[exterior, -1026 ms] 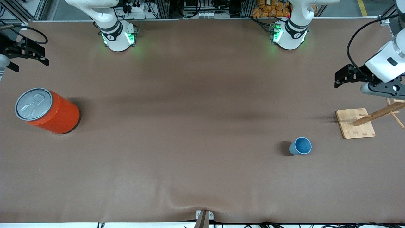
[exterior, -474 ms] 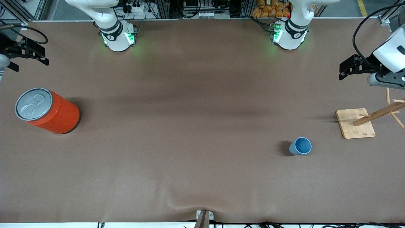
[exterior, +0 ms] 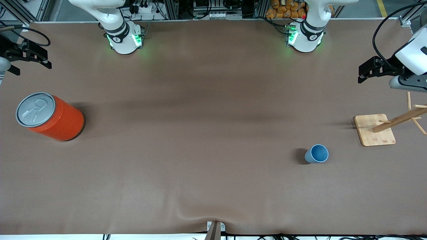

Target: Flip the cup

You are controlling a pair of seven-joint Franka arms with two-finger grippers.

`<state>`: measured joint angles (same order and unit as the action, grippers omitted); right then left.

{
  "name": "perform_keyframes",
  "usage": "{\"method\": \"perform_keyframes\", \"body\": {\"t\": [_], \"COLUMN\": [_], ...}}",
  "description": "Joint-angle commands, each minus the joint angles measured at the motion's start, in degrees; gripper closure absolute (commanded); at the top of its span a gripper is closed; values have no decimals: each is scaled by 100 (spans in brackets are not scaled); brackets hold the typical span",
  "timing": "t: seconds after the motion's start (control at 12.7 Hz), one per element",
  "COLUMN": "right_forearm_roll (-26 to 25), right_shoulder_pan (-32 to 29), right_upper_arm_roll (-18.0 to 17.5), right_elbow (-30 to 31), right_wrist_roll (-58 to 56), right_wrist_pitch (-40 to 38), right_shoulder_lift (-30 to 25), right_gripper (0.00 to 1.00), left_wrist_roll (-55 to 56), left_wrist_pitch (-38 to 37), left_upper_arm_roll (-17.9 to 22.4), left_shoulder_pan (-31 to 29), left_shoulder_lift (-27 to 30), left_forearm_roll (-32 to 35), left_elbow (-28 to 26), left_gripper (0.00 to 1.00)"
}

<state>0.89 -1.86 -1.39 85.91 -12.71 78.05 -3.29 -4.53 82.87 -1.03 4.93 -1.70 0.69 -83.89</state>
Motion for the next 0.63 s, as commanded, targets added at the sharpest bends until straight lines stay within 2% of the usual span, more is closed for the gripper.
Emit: {"method": "perform_keyframes", "body": {"t": [0.0, 0.55], "right_forearm_roll": [60, 69], "right_shoulder_pan": [-69, -78], "right_upper_arm_roll": [-19, -19], "right_elbow": [-119, -119], "right_wrist_roll": [-48, -48], "right_wrist_pitch": [-96, -79], "right_shoulder_lift": [66, 66], "right_gripper": [0, 0], "left_wrist_roll": [31, -13], "left_wrist_pitch": [-357, -394], "left_upper_arm_roll": [-20, -38], "left_shoulder_pan": [-71, -256], "left_shoulder_lift": [56, 82], "left_forearm_roll": [28, -43], "left_elbow": [75, 66], "left_gripper": [0, 0]}}
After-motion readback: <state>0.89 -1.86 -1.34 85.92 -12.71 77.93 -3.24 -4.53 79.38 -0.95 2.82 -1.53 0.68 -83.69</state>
